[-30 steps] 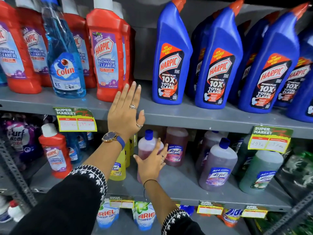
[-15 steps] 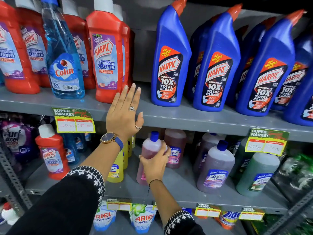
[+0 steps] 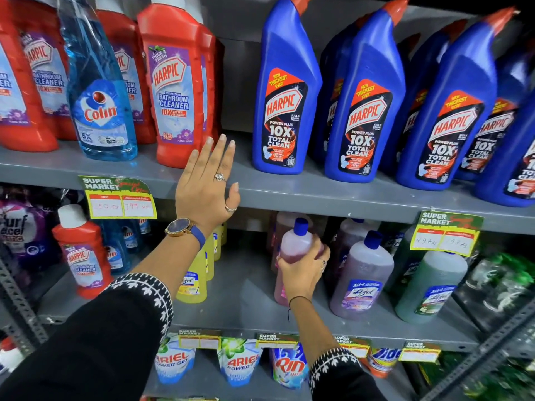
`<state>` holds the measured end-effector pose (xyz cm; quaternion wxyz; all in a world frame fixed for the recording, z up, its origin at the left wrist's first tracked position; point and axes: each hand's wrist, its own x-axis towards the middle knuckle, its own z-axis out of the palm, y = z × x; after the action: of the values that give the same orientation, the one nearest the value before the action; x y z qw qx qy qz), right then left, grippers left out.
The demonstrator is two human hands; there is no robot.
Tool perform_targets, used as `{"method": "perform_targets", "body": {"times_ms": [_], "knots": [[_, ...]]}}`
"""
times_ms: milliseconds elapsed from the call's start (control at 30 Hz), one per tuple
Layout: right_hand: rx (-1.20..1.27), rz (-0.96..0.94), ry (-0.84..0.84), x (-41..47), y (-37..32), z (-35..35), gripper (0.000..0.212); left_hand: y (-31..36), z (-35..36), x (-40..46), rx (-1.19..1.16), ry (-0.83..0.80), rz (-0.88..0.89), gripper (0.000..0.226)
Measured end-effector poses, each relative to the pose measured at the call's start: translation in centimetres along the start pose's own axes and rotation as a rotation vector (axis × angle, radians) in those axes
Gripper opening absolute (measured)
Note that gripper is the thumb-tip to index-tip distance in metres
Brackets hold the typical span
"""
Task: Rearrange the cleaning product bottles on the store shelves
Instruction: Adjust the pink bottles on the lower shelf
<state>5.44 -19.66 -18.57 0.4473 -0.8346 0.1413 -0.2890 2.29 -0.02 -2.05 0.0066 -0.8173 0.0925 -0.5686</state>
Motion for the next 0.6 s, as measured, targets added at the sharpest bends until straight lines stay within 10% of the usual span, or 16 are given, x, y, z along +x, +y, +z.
{"method": "perform_targets", "body": {"times_ms": [600], "knots": [[-0.012, -0.059, -0.059, -0.4, 1.2, -0.1, 0.11, 0.1, -1.4, 0.5, -0.066, -0.16, -0.046, 0.063]]}}
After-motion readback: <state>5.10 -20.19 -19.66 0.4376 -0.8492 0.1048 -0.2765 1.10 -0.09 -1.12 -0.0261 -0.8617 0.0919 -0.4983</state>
